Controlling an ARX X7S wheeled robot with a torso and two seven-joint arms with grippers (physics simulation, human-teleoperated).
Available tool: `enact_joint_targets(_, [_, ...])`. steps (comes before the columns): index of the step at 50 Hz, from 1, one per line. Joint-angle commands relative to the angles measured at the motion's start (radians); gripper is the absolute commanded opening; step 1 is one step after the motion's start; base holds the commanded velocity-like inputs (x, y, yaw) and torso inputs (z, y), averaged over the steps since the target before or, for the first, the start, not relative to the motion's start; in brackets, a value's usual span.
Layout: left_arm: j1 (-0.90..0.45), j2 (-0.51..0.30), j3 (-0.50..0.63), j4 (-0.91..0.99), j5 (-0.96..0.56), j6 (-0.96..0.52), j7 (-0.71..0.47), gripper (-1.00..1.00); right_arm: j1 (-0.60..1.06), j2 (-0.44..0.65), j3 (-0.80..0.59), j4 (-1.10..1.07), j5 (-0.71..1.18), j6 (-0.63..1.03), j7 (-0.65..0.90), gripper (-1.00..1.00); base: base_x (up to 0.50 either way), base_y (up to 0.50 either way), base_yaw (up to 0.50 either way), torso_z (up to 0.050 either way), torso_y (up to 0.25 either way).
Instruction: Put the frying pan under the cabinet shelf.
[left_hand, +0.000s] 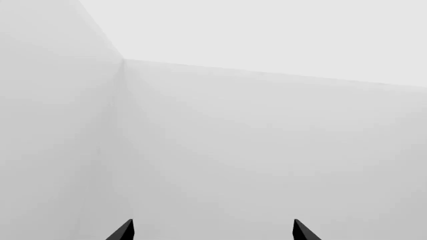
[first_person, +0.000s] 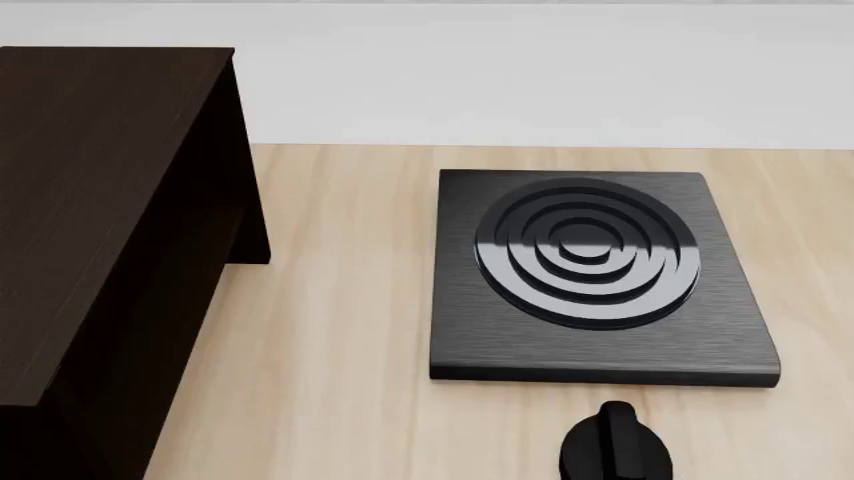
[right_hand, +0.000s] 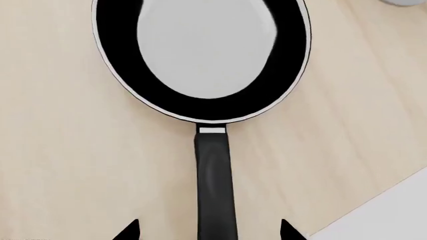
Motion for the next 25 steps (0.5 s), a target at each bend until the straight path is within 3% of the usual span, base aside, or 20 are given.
enact_joint_targets(1, [0.003, -0.006, 0.003, 0.000, 0.000, 0.006, -0.004, 1.00, 0.054, -0.039, -0.084, 0.040, -0.130, 0.007, -0.102, 1.00, 0.00, 0.00, 0.00, 0.000, 0.000])
enact_joint_targets(13, [-0.012, -0.004, 0.020, -0.008, 0.005, 0.004, -0.002, 1.00, 0.071, -0.061, -0.146, 0.084, -0.236, -0.011, -0.183, 1.00, 0.00, 0.00, 0.00, 0.000, 0.000])
enact_joint_targets(25, [-0.012, -0.005, 0.031, -0.007, 0.010, 0.001, -0.010, 1.00, -0.001, -0.071, -0.119, 0.092, -0.344, -0.028, -0.288, 1.00, 0.00, 0.00, 0.00, 0.000, 0.000])
